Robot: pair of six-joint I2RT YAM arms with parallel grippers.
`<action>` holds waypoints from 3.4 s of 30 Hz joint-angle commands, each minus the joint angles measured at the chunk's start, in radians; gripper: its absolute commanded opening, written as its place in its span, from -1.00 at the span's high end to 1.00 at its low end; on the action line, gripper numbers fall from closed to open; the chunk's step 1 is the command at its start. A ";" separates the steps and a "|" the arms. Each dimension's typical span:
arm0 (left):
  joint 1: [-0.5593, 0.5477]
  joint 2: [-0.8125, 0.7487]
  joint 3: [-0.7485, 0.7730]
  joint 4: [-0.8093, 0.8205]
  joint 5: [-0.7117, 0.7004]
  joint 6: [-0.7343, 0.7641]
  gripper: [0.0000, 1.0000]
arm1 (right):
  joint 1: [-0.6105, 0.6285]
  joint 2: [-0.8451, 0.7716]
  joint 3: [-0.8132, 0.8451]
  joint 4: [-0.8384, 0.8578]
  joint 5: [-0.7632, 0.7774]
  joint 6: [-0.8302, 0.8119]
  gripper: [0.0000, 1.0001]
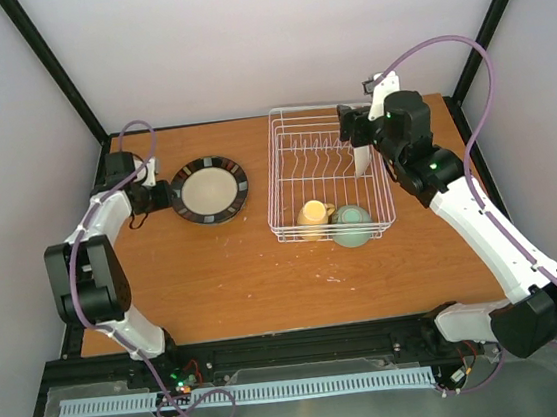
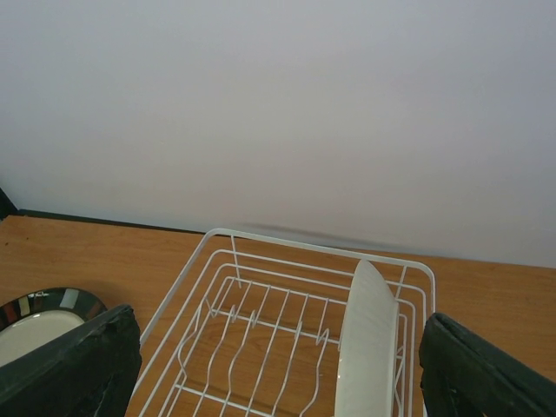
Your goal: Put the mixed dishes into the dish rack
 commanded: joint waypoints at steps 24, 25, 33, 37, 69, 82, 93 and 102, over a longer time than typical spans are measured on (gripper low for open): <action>0.020 0.303 0.202 0.020 0.048 0.060 0.49 | -0.002 0.008 0.009 0.016 -0.039 -0.019 -0.72; 0.021 0.313 0.210 0.018 0.050 0.062 0.52 | -0.002 0.007 0.009 0.014 -0.037 -0.020 -0.72; 0.025 0.347 0.235 0.007 0.074 0.067 0.97 | -0.002 0.007 0.007 0.014 -0.035 -0.019 -0.72; 0.025 0.311 0.230 0.005 0.079 0.067 0.99 | -0.001 0.011 0.006 0.016 -0.044 -0.015 -0.72; 0.025 -0.030 0.183 0.055 0.207 0.033 0.99 | 0.031 0.420 0.146 0.093 -0.844 0.077 -0.67; 0.025 -0.102 0.063 0.114 0.220 0.049 0.99 | 0.220 1.080 0.873 -0.268 -0.832 -0.240 -0.68; 0.025 -0.134 0.062 0.112 0.232 0.070 0.99 | 0.216 1.291 1.173 -0.292 -0.767 -0.275 -0.81; 0.025 -0.159 0.054 0.126 0.264 0.074 0.99 | 0.211 1.373 1.224 -0.257 -0.882 -0.287 -1.00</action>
